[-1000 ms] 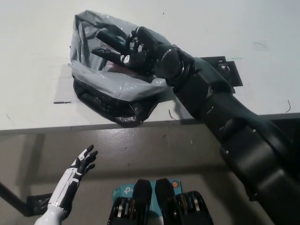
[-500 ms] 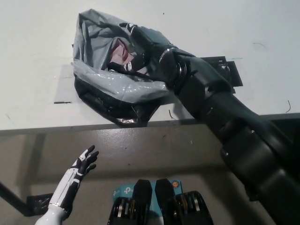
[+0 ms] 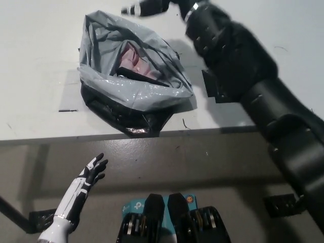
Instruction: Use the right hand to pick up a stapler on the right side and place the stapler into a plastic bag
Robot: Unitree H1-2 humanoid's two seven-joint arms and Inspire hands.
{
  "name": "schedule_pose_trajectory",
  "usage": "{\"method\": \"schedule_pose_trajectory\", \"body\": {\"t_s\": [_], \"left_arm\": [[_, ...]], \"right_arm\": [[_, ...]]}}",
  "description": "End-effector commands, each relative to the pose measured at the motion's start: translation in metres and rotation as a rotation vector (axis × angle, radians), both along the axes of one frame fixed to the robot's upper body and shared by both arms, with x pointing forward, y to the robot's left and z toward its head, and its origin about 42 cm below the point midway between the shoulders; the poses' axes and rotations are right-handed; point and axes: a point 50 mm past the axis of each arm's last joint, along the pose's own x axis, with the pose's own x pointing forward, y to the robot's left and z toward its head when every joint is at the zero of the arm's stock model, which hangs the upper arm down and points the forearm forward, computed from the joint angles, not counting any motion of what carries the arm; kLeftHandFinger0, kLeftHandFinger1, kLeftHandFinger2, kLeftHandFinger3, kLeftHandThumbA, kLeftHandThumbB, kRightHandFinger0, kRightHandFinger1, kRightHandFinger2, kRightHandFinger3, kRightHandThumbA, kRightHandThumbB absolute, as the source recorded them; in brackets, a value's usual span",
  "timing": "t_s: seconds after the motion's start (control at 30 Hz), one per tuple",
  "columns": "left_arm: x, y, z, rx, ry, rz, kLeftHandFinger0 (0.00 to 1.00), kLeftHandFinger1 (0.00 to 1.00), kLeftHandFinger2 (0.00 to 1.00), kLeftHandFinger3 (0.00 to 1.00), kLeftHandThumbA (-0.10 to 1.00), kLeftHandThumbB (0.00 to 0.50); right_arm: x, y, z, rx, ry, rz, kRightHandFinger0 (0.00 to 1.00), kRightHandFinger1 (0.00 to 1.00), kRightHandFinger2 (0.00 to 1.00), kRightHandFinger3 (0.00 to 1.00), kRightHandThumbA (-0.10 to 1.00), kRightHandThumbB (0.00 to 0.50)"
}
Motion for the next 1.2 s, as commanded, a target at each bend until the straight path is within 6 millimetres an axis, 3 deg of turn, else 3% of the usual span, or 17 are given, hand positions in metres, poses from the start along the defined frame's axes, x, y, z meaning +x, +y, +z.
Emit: {"method": "schedule_pose_trajectory", "body": {"t_s": [0.0,0.03,0.17,0.23,0.3,0.37,0.4,0.5,0.6,0.67,0.7,0.83,0.93,1.03,1.17], "left_arm": [[0.025,0.002,0.029,0.021,-0.109,-0.027,1.0,1.0,1.0,1.0,1.0,0.287],[0.027,0.003,0.031,0.023,-0.116,-0.02,1.0,1.0,1.0,1.0,1.0,0.284],[0.029,0.005,0.034,0.02,-0.125,-0.015,1.0,1.0,1.0,1.0,1.0,0.261],[0.034,0.004,0.037,0.015,-0.122,-0.015,1.0,1.0,1.0,1.0,1.0,0.261],[0.037,0.002,0.038,0.01,-0.121,-0.014,1.0,1.0,1.0,1.0,1.0,0.261],[0.039,0.002,0.039,0.009,-0.124,-0.01,1.0,1.0,1.0,1.0,1.0,0.251],[0.04,0.002,0.039,0.007,-0.127,-0.009,1.0,1.0,1.0,1.0,1.0,0.252],[0.04,0.004,0.04,0.012,-0.142,0.002,1.0,1.0,1.0,1.0,1.0,0.227],[0.04,0.004,0.04,0.014,-0.143,-0.003,1.0,1.0,1.0,1.0,1.0,0.229],[0.042,0.004,0.039,0.013,-0.145,-0.004,1.0,1.0,1.0,1.0,1.0,0.239],[0.042,0.004,0.038,0.015,-0.146,-0.003,1.0,1.0,1.0,1.0,1.0,0.237],[0.036,0.005,0.034,0.025,-0.132,-0.002,1.0,1.0,1.0,1.0,1.0,0.222],[0.031,0.003,0.03,0.009,-0.12,-0.014,1.0,1.0,1.0,1.0,1.0,0.238],[0.031,0.005,0.032,0.015,-0.122,-0.009,1.0,1.0,1.0,1.0,1.0,0.233],[0.036,0.005,0.035,0.048,-0.14,-0.014,1.0,1.0,1.0,1.0,1.0,0.208]], "right_arm": [[-0.077,-0.087,0.148,0.285,-0.365,0.142,1.0,1.0,1.0,1.0,1.0,0.404],[-0.093,-0.107,0.146,0.318,-0.391,0.15,1.0,1.0,1.0,1.0,1.0,0.41],[-0.131,-0.146,0.122,0.368,-0.45,0.145,1.0,1.0,1.0,1.0,1.0,0.385],[-0.164,-0.165,0.082,0.423,-0.477,0.177,1.0,1.0,1.0,1.0,1.0,0.37],[-0.184,-0.172,0.054,0.443,-0.496,0.184,1.0,1.0,1.0,1.0,1.0,0.347],[-0.216,-0.173,0.007,0.456,-0.514,0.183,1.0,1.0,1.0,1.0,1.0,0.32],[-0.222,-0.172,-0.001,0.46,-0.514,0.186,1.0,1.0,1.0,1.0,1.0,0.319],[-0.246,-0.154,-0.054,0.539,-0.482,0.184,1.0,1.0,1.0,1.0,1.0,0.316],[-0.253,-0.14,-0.095,0.574,-0.461,0.132,1.0,1.0,1.0,1.0,1.0,0.304],[-0.251,-0.136,-0.121,0.572,-0.438,0.105,1.0,1.0,1.0,1.0,1.0,0.254],[-0.248,-0.133,-0.145,0.578,-0.388,0.08,1.0,1.0,1.0,1.0,1.0,0.256],[-0.231,-0.13,-0.207,0.637,-0.142,0.011,1.0,1.0,1.0,1.0,0.98,0.292],[-0.22,-0.132,-0.245,0.684,0.027,-0.05,1.0,1.0,1.0,1.0,0.97,0.272],[-0.21,-0.138,-0.269,0.668,0.126,-0.103,1.0,1.0,1.0,1.0,0.97,0.276],[-0.202,-0.152,-0.28,0.616,0.155,-0.134,1.0,1.0,1.0,1.0,0.94,0.264]]}}
